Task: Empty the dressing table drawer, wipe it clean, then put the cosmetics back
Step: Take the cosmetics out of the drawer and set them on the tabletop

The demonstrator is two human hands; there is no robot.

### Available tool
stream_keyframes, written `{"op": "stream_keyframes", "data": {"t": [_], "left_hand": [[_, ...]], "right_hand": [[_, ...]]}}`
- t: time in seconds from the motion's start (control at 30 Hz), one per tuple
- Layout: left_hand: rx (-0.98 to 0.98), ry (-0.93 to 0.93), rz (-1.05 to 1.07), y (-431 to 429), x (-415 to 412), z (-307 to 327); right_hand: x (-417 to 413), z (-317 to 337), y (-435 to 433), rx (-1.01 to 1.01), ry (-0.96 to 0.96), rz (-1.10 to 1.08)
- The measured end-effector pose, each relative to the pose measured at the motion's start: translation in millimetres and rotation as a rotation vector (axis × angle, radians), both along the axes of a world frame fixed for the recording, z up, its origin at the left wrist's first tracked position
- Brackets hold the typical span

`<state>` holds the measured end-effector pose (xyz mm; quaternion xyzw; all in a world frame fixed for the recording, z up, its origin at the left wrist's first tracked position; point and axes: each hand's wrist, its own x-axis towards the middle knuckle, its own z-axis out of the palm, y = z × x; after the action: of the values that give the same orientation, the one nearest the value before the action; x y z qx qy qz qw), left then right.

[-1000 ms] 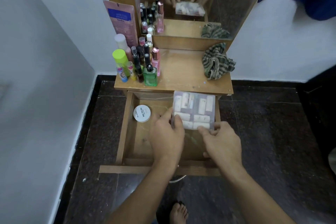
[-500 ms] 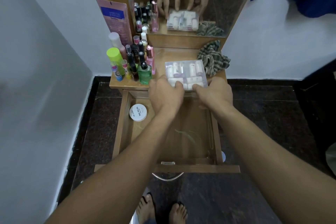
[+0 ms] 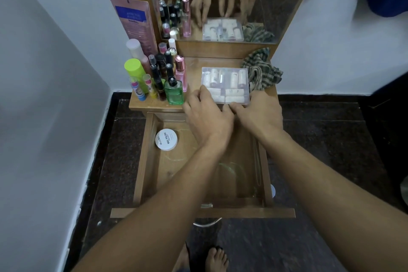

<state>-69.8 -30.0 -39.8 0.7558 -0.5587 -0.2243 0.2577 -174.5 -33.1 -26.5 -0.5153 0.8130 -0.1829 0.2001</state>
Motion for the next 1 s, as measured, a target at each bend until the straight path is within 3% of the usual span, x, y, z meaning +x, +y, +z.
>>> {"op": "stream_keyframes", "data": {"t": [0.33,1.0], "left_hand": [[0.0,0.032,0.02,-13.0,-18.3,4.5],[0.013,0.097,-0.111,-22.0,-12.4,7.7]], "right_hand": [[-6.4,-1.1,-19.3,-0.047,0.123,0.08],[-11.0,-3.6,-34.9,-0.097,0.182,0.074]]}}
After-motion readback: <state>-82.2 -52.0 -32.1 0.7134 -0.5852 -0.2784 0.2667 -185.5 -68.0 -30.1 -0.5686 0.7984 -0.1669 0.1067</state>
